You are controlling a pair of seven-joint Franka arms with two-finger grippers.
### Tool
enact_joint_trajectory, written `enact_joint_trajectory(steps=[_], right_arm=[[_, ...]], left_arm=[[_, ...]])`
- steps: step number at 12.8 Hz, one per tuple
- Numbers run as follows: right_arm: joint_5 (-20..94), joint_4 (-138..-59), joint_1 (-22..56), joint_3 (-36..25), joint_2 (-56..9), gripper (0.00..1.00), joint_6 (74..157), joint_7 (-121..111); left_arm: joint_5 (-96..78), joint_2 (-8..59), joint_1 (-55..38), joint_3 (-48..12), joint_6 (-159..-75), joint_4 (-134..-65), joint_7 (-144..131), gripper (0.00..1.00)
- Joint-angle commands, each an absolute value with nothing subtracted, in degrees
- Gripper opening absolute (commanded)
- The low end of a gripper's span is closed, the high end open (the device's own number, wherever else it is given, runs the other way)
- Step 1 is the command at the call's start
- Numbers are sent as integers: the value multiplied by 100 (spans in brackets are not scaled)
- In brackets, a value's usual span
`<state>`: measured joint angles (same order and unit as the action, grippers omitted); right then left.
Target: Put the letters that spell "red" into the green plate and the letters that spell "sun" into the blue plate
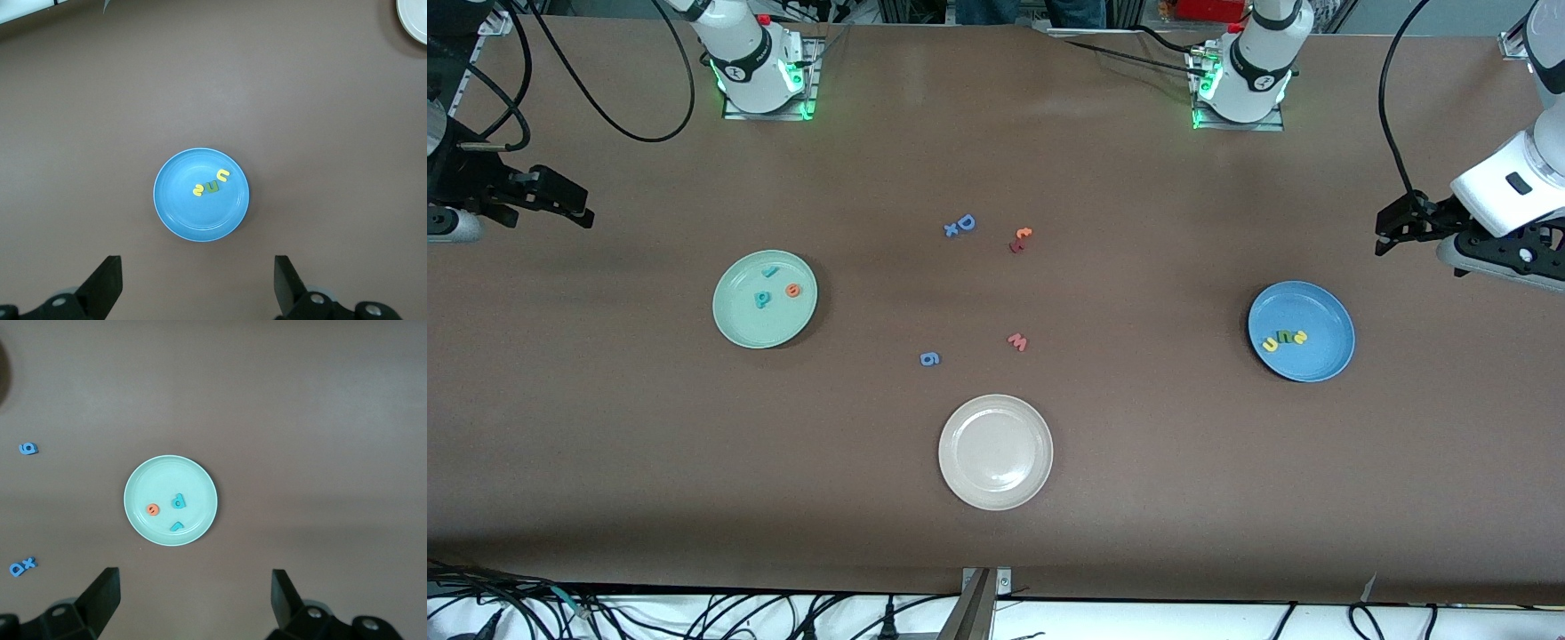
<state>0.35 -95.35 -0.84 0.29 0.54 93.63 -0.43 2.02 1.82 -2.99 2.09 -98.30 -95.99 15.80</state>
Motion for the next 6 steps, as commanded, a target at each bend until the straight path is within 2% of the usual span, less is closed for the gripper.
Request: enact_joint_trajectory(steps=[1, 6], right_arm=[[62, -9439, -132, 70, 18, 100, 9273, 9], [79, -9439, -132, 79, 18, 100, 9272, 9]], left_arm=[[290, 264, -255, 176, -9694, -9404, 1494, 100], [26, 264, -211, 193, -9686, -9404, 1485, 100]])
